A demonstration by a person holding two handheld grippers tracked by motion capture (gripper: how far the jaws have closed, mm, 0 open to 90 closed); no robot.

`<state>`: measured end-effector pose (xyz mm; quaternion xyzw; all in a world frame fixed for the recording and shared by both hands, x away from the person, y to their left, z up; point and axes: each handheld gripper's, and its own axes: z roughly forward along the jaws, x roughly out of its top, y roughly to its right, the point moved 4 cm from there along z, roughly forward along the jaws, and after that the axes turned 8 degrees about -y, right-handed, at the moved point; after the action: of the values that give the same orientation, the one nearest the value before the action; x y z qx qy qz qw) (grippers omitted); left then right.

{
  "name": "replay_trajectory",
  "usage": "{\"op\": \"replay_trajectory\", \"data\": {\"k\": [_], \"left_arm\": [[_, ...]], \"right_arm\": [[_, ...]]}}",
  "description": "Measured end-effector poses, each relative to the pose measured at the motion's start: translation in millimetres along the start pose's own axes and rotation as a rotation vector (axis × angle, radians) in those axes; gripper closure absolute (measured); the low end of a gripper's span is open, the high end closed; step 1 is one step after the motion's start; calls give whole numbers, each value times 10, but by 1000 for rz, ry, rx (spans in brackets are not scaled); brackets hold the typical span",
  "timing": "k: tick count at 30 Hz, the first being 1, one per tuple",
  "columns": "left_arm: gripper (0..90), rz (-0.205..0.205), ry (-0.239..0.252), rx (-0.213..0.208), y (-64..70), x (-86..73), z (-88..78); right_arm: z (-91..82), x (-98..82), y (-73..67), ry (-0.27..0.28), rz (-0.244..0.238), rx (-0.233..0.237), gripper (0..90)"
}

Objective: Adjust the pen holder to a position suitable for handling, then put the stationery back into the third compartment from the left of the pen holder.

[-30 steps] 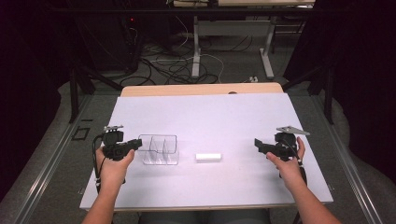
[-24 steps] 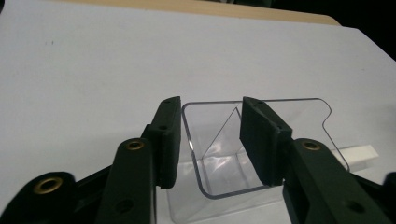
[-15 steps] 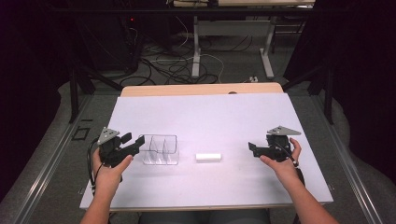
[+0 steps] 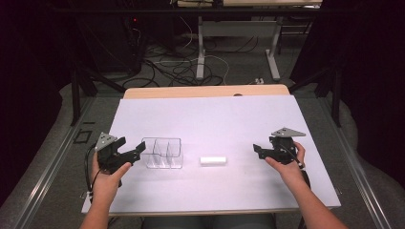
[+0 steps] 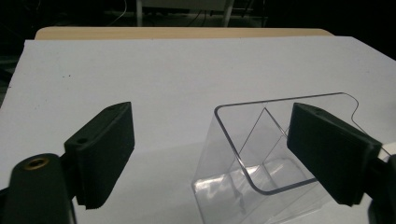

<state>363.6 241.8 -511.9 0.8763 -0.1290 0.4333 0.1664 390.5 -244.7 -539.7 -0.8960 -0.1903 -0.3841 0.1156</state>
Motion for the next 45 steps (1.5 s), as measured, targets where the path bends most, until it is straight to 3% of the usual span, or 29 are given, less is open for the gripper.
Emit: {"op": "replay_trajectory", "data": {"k": [2, 5, 9, 11, 12, 15, 19, 20, 21, 22, 28, 29, 30, 33, 34, 35, 36, 39, 40, 41, 45], "left_arm": [[27, -11, -1, -6, 4, -3, 0], [3, -19, 15, -11, 8, -7, -19], [2, -33, 22, -9, -8, -22, -30], [2, -40, 24, -9, -21, -28, -35], [2, -41, 30, -7, -29, -30, -37], [2, -41, 44, -5, -34, -21, -50], [2, -25, 48, -4, -27, -16, -54], [2, -28, 49, -4, -19, -17, -50], [2, -21, 45, -2, -15, -17, -51], [2, -19, 43, -3, -8, -17, -50], [2, -20, 44, 1, 15, -20, -46], [2, -18, 43, 1, 12, -26, -41], [2, -23, 38, -2, 15, -33, -39], [2, -20, 37, -4, 20, -42, -38], [2, -18, 37, -3, 21, -44, -40], [2, -22, 34, -3, 22, -48, -44], [2, -19, 36, -1, 16, -48, -47], [2, -30, 40, 1, 2, -52, -54], [2, -30, 40, 1, 2, -52, -54], [2, -30, 40, 2, -1, -53, -55], [2, -25, 40, 4, -10, -56, -57]], "right_arm": [[2, -2, 1, -14, -14, 1, 274], [3, -3, -24, -41, -66, -16, 312], [28, 35, -98, -84, -163, -55, 335], [59, 67, -175, -102, -261, -74, 357], [59, 67, -175, -102, -261, -74, 357], [99, 104, -280, -123, -336, -42, 392], [128, 114, -347, -145, -356, -1, 409], [155, 120, -372, -147, -401, 17, 416], [155, 120, -372, -147, -401, 17, 416], [171, 138, -394, -163, -446, 32, 421], [181, 213, -515, -203, -521, 76, 446], [184, 249, -567, -217, -565, 99, 449], [184, 249, -567, -217, -565, 99, 449], [210, 300, -657, -262, -652, 123, 441], [210, 300, -657, -262, -652, 123, 441], [236, 326, -707, -274, -697, 137, 438], [236, 326, -707, -274, -697, 137, 438], [288, 372, -847, -306, -724, 201, 427], [288, 372, -847, -306, -724, 201, 427], [313, 405, -908, -317, -763, 212, 421], [362, 425, -1043, -368, -786, 241, 434]]}}
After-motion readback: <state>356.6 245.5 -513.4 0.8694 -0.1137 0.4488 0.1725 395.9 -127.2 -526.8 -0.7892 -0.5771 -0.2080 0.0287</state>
